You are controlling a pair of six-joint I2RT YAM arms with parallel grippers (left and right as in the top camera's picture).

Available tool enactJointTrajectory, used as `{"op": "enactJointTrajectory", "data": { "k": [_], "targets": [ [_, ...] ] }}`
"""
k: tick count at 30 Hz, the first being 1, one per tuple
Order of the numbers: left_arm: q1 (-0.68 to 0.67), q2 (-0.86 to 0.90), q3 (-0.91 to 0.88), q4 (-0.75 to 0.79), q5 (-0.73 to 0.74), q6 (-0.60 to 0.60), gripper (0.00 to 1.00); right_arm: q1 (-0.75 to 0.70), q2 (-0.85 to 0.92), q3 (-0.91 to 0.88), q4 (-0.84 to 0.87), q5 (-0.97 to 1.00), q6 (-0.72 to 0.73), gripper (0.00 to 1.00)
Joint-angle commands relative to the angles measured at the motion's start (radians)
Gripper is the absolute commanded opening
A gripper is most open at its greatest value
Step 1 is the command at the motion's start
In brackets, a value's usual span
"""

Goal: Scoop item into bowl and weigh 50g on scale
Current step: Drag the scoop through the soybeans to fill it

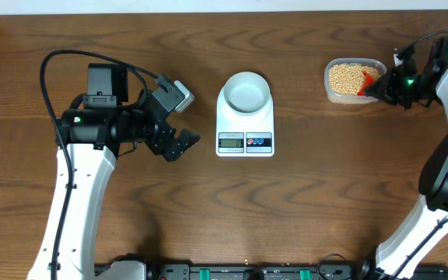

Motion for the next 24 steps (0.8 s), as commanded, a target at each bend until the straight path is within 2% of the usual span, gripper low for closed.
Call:
{"op": "enactJointTrajectory", "data": {
  "k": [1,24],
  "targets": [
    [0.004,-0.009,0.029,-0.003,-0.006,-0.005,0.98,-0.029,0.030,-0.003,-0.007,-0.106,0.013,0.01],
    [0.004,-0.009,0.029,-0.003,-0.006,-0.005,0.98,-0.103,0.030,-0.004,-0.033,-0.241,0.013,0.01]
  ]
}}
